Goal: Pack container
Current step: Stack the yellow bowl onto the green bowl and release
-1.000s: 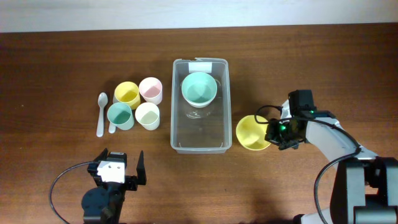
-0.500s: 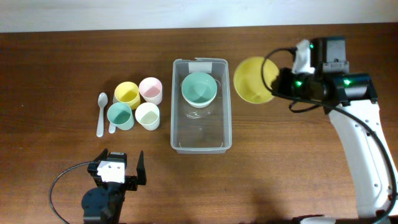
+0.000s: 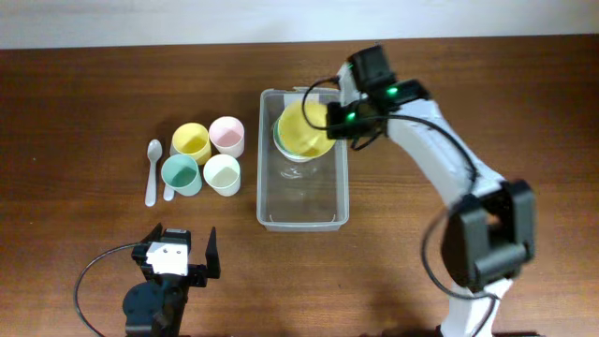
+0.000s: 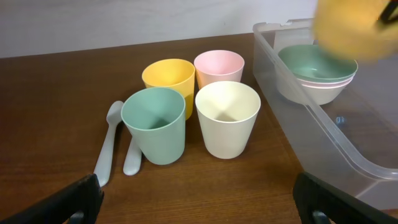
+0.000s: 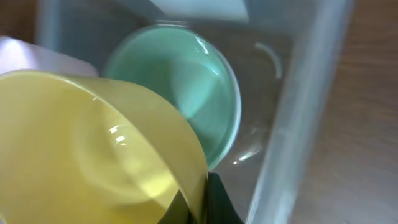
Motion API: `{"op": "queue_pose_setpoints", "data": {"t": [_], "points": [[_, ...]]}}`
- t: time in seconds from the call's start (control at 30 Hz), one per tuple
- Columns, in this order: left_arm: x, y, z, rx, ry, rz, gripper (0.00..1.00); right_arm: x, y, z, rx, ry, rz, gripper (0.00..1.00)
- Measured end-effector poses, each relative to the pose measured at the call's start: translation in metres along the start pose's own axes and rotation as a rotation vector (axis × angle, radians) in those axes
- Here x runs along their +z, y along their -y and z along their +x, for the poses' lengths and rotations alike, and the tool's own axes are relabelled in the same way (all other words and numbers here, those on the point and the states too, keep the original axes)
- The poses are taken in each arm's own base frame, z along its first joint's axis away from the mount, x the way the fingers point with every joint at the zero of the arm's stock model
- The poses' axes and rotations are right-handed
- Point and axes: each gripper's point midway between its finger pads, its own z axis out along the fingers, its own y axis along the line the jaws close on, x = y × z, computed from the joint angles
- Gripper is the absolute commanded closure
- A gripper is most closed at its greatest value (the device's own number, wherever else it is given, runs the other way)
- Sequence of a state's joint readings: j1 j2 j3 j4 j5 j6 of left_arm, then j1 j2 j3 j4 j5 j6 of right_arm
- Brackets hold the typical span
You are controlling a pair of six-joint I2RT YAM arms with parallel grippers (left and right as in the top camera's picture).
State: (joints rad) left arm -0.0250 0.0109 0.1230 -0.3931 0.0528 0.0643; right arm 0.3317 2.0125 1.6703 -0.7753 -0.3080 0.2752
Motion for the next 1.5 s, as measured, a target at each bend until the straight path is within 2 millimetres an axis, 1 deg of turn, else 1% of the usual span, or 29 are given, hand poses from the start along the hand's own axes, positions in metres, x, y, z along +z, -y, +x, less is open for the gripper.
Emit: {"op": "queue_pose_setpoints", "data": {"t": [0.03, 0.07, 0.1, 0.17, 0.2, 0.23, 0.33, 0.57, 0.67, 0.73, 0.83, 1.17, 1.5], "points": [[0.0, 0.0, 0.0, 0.0, 0.001, 0.0, 0.0, 0.014, 0.001, 0.004, -0.003, -0.019, 0.001, 0.96], [0.0, 0.0, 0.0, 0.0, 0.001, 0.0, 0.0, 0.024, 0.001, 0.005, -0.008, -0.027, 0.001, 0.96], [0.0, 0.0, 0.0, 0.0, 0.0, 0.0, 0.0, 0.03, 0.001, 0.004, -0.014, -0.024, -0.002, 0.96], [0.0, 0.0, 0.0, 0.0, 0.0, 0.0, 0.0, 0.036, -0.001, 0.002, -0.024, -0.014, -0.007, 0.95], [0.0, 0.0, 0.0, 0.0, 0.0, 0.0, 0.0, 0.037, -0.001, 0.0, -0.027, -0.007, -0.009, 0.93], [0.0, 0.0, 0.0, 0.0, 0.0, 0.0, 0.0, 0.037, -0.002, -0.003, -0.032, 0.006, -0.013, 0.88], [0.0, 0.0, 0.0, 0.0, 0.001, 0.0, 0.0, 0.036, -0.004, -0.01, -0.047, 0.034, -0.02, 0.87], [0.0, 0.0, 0.0, 0.0, 0.0, 0.0, 0.0, 0.033, -0.007, -0.015, -0.059, 0.045, -0.023, 0.88], [0.0, 0.0, 0.0, 0.0, 0.0, 0.0, 0.0, 0.025, -0.012, -0.025, -0.066, 0.067, -0.029, 0.94], [0.0, 0.0, 0.0, 0.0, 0.0, 0.0, 0.0, 0.018, -0.018, -0.034, -0.077, 0.088, -0.036, 0.95], [0.0, 0.0, 0.0, 0.0, 0.0, 0.0, 0.0, 0.013, -0.021, -0.04, -0.082, 0.102, -0.039, 0.96], [0.0, 0.0, 0.0, 0.0, 0.0, 0.0, 0.0, 0.013, -0.012, -0.035, -0.071, 0.084, 0.005, 0.96], [0.0, 0.0, 0.0, 0.0, 0.0, 0.0, 0.0, 0.013, -0.011, -0.032, -0.067, 0.071, 0.012, 0.96]]}}
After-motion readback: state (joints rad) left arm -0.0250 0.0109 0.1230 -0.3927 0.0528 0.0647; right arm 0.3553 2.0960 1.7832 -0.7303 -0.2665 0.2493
